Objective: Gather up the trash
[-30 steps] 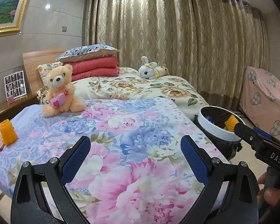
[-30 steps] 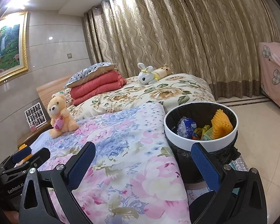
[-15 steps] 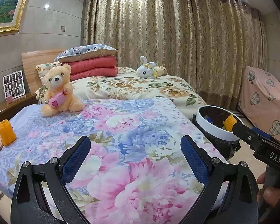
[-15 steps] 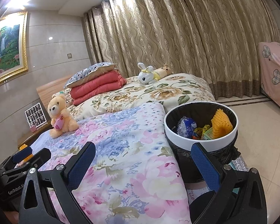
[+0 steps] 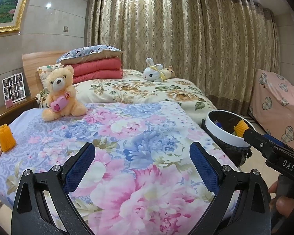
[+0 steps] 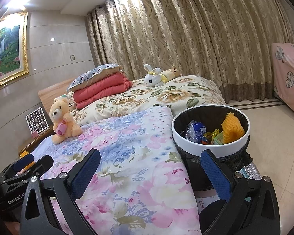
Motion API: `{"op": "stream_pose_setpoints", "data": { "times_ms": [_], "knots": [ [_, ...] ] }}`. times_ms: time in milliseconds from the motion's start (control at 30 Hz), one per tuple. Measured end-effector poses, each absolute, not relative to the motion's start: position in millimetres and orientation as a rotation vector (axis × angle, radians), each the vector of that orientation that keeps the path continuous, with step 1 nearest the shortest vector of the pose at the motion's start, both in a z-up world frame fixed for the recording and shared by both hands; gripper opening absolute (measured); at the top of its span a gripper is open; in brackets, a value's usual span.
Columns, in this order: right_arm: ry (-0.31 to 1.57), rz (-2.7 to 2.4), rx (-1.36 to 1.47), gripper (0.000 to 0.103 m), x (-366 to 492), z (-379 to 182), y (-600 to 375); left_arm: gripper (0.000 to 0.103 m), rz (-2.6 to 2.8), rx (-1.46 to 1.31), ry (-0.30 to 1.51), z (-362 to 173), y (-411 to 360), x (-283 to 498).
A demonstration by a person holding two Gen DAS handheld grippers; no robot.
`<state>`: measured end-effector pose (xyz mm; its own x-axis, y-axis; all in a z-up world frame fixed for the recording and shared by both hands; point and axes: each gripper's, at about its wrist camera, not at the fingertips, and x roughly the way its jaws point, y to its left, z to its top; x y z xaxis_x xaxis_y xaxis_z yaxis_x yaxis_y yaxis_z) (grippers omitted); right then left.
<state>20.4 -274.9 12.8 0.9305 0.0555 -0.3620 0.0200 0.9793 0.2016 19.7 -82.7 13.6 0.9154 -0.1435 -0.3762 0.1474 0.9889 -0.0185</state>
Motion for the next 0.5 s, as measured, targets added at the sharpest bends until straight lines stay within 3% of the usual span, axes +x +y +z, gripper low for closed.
{"op": "stream_pose_setpoints", "data": {
  "times_ms": [500],
  "knots": [
    [0.375, 0.022, 0.205, 0.103, 21.9, 12.7, -274.5, 0.099, -0.153, 0.01, 0.388, 12.4, -83.6, 20.3]
  ]
}}
